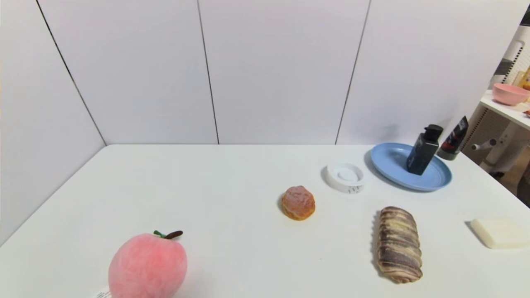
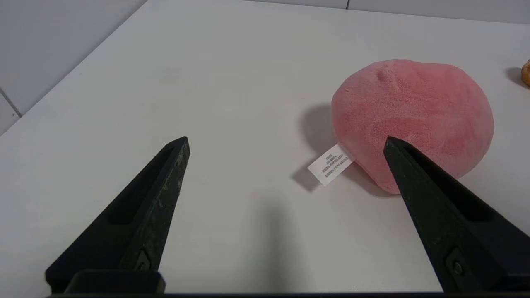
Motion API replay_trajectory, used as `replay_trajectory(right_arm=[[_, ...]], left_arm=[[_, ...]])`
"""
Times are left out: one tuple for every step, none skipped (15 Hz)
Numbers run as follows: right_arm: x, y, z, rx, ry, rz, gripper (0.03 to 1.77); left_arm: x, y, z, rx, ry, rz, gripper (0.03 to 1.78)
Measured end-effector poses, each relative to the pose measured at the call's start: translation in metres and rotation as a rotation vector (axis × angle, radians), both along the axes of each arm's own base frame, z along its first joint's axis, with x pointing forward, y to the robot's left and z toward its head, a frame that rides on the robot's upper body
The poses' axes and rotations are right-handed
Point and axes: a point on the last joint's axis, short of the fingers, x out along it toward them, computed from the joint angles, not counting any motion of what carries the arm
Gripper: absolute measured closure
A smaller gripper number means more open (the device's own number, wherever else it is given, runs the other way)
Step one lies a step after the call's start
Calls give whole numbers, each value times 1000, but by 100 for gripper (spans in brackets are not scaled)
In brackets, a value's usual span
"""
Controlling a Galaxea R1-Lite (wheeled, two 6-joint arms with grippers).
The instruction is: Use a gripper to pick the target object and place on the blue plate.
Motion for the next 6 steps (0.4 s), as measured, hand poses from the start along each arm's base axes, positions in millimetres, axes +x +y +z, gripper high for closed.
replay_trajectory(right_arm=[[0,0,0,-1,0,0,11],[0,0,0,-3,0,0,11],[0,0,0,-2,0,-1,11],[0,0,0,3,0,-1,11],[0,0,0,10,0,-2,11],[0,0,0,14,0,-4,11]], left_arm=[[0,0,0,0,0,0,12],[0,0,0,0,0,0,12],[0,0,0,0,0,1,12],[0,0,0,0,0,0,12],[0,0,0,0,0,0,12],[0,0,0,0,0,1,12]])
